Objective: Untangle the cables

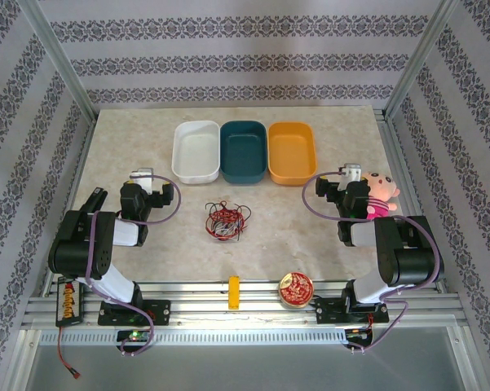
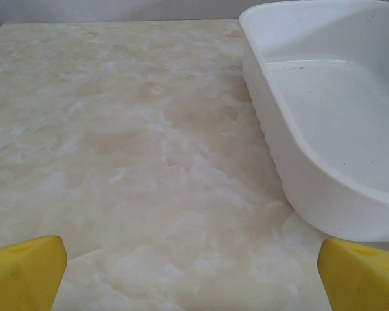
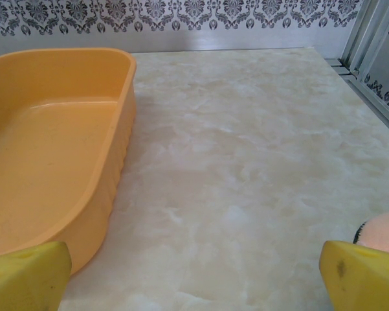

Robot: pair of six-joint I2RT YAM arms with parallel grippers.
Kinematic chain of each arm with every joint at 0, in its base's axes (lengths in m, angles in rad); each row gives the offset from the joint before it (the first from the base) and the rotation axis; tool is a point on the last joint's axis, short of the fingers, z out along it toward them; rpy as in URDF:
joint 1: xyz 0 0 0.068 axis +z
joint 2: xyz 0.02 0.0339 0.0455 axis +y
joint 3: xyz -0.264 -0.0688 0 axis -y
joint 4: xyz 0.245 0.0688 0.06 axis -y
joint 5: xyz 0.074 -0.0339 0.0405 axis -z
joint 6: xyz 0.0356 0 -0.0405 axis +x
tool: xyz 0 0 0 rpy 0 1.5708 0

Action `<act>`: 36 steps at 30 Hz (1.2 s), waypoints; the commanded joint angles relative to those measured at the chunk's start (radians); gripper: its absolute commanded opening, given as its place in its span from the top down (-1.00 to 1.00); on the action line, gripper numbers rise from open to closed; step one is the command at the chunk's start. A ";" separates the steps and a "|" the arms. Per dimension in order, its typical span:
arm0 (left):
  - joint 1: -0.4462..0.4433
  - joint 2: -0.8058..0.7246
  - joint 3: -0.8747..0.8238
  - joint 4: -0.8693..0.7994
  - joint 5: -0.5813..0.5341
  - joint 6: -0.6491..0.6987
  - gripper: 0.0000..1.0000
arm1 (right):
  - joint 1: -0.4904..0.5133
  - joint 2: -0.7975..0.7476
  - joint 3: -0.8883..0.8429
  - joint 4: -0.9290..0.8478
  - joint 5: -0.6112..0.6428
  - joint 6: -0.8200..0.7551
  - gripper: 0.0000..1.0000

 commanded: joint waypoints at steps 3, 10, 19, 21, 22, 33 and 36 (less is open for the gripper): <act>-0.007 -0.130 -0.020 -0.046 -0.048 -0.017 -0.99 | 0.010 -0.082 0.020 -0.059 0.033 0.010 -0.96; -0.006 -0.425 0.019 -0.322 -0.093 -0.089 -0.99 | 0.011 -0.308 0.045 -0.278 0.160 0.079 -0.97; -0.021 -0.691 0.079 -0.681 0.010 -0.344 -0.99 | 0.079 -0.577 0.194 -0.809 0.129 0.263 -0.96; -0.053 -0.720 0.059 -0.704 0.051 -0.400 -0.99 | 0.145 -0.606 0.211 -0.896 0.163 0.304 -0.97; -0.083 -0.732 0.046 -0.716 0.056 -0.427 -0.99 | 0.186 -0.617 0.211 -0.927 0.177 0.326 -0.96; -0.456 -0.828 -0.120 -0.814 -0.005 -0.684 -0.99 | 0.641 -0.441 0.329 -1.127 0.179 0.577 -0.88; -0.504 -0.842 -0.147 -0.810 -0.033 -0.717 -0.99 | 0.694 -0.369 0.346 -1.103 0.120 0.658 -0.70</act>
